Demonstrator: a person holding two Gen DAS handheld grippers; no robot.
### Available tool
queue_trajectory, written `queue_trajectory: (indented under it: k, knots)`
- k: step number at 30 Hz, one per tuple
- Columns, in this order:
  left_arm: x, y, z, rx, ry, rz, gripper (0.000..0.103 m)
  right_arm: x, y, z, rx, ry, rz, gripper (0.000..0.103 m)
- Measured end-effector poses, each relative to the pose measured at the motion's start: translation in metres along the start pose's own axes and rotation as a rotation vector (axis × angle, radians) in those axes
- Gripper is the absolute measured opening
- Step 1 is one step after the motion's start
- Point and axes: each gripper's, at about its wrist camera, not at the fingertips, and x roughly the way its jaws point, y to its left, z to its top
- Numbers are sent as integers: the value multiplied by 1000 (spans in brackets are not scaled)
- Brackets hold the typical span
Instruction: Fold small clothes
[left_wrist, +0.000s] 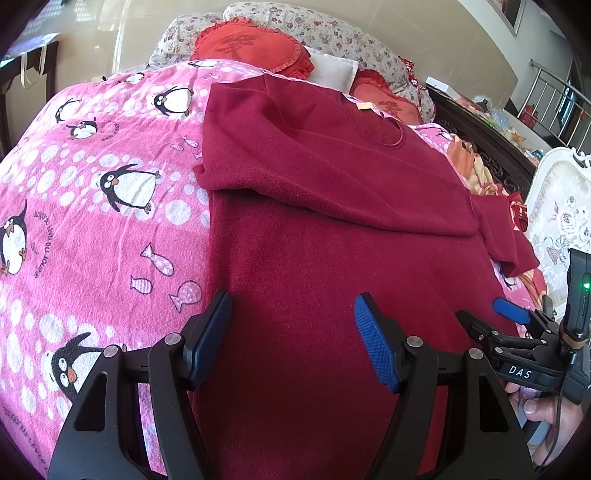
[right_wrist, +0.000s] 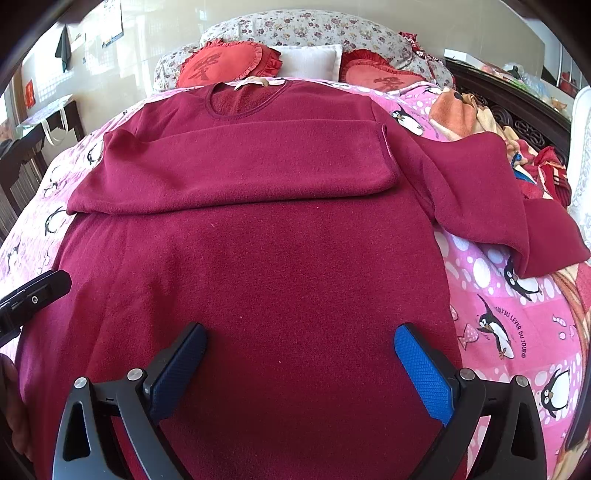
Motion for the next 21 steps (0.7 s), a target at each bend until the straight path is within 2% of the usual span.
queue_trajectory:
  k: [21]
  knots:
    - [1, 0, 0, 0, 3, 0, 69, 0, 0, 0, -1, -2, -1, 101]
